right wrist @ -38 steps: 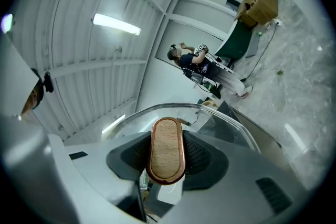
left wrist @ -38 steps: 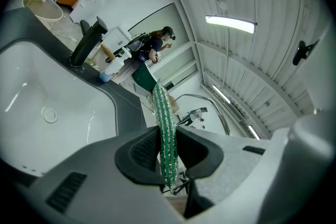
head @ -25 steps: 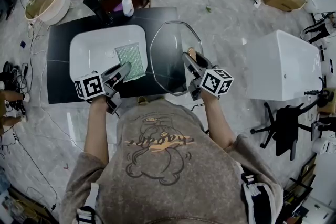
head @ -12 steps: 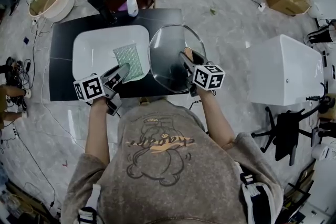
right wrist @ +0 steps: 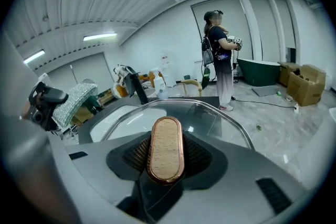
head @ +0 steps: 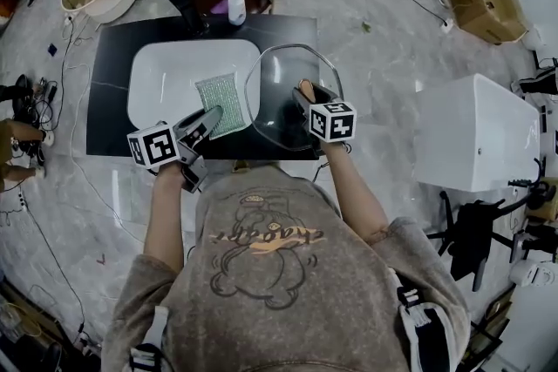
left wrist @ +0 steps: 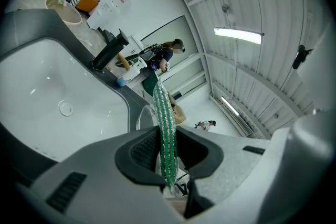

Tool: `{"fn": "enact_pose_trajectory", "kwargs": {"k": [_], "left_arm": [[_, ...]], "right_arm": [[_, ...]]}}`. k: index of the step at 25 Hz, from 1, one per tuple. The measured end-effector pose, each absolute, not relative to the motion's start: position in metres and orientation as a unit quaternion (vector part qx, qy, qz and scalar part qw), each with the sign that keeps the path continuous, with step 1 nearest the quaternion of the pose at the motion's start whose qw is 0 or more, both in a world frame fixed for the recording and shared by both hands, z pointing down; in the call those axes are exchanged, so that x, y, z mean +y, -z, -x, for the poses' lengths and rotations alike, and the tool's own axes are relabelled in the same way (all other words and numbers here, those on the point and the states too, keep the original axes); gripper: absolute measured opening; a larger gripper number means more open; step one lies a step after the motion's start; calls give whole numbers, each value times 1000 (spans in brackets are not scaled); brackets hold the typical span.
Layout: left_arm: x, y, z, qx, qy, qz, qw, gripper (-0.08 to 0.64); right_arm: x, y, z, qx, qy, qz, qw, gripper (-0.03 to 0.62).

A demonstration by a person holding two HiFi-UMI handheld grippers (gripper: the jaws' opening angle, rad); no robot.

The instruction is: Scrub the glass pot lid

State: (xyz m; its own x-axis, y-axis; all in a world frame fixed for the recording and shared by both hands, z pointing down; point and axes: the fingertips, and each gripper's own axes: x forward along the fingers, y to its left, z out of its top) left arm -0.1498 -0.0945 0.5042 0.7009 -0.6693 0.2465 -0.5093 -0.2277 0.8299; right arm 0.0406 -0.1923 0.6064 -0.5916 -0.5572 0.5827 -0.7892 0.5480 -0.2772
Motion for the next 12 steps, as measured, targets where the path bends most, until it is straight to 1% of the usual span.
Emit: {"fn": "enact_pose_trajectory", "kwargs": {"k": [5,12], "left_arm": [[-92,-506,153,-384,76,-778,492,84],[-97,-509,147,-382,71,-778,494,84]], "right_arm": [[-194,-625,-30,-848,-252,-384,266,179],[-198,-645,-26,-836,-247,-377,312,179]]}}
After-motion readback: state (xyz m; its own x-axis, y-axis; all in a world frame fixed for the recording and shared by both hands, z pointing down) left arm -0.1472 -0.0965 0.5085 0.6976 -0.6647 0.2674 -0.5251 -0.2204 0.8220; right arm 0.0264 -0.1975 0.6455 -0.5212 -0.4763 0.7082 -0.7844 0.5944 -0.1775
